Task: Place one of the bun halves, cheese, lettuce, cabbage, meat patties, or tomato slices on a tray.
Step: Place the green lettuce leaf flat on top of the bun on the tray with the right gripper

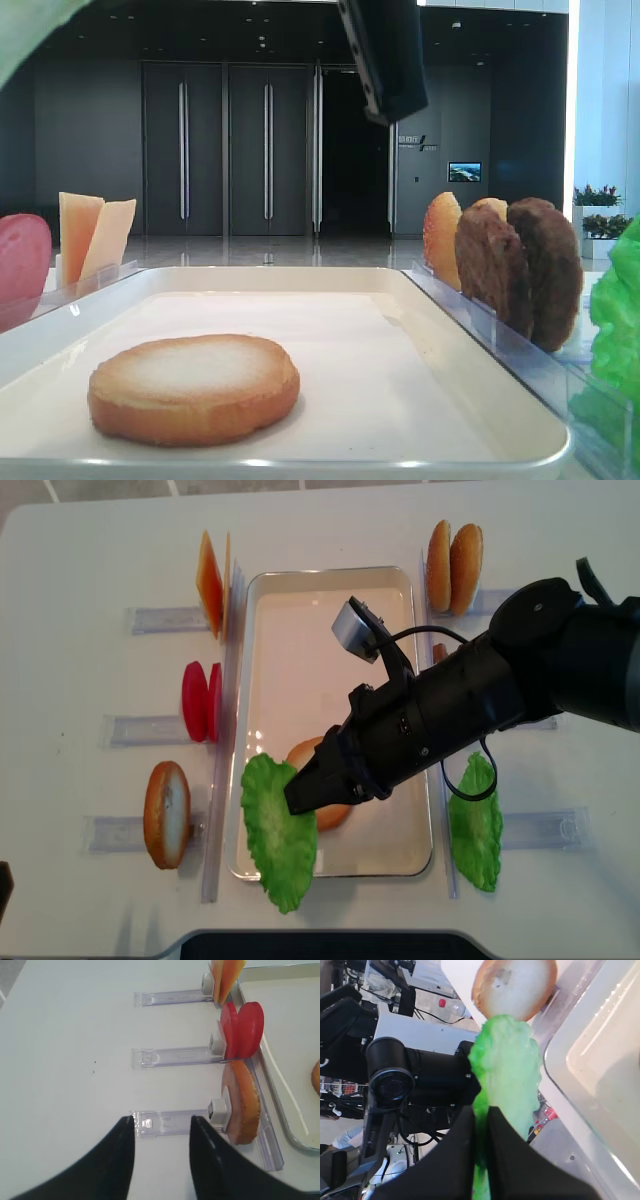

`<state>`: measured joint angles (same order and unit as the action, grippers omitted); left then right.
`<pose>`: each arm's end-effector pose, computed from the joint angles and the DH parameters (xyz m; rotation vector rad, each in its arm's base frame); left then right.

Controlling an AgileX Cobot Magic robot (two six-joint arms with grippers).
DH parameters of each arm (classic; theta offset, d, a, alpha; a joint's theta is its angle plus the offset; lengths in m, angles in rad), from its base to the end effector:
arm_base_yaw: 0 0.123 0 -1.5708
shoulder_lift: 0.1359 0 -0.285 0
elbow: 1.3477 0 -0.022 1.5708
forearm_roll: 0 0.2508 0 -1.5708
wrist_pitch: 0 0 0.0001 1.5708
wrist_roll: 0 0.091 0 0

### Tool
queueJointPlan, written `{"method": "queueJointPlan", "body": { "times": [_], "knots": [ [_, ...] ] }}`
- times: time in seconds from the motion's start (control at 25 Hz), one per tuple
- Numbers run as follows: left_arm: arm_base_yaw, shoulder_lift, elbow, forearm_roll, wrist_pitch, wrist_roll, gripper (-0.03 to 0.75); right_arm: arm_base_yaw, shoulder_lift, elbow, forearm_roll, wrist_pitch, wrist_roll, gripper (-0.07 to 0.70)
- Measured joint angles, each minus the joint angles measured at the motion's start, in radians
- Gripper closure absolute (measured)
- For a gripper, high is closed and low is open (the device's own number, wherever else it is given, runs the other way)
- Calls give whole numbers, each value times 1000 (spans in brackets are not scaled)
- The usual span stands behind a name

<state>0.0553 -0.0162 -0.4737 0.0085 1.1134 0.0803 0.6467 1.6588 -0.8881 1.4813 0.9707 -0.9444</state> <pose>-0.0066 0.0003 0.2657 0.0257 2.1082 0.0915 0.2000 0.2448 0.2220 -0.7431 2.4507 1.6420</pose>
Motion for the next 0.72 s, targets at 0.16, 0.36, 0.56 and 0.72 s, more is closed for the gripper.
{"method": "queueJointPlan", "body": {
  "times": [0.16,0.36,0.56,0.72],
  "knots": [
    [0,0,0,0,0,0,432,-49,54,0,6,0,-61,580],
    [0,0,0,0,0,0,432,-112,103,0,34,-1,-133,580],
    [0,0,0,0,0,0,432,-120,156,0,55,-2,-177,580],
    [0,0,0,0,0,-1,433,-122,182,0,79,-2,-207,580]
  ]
}}
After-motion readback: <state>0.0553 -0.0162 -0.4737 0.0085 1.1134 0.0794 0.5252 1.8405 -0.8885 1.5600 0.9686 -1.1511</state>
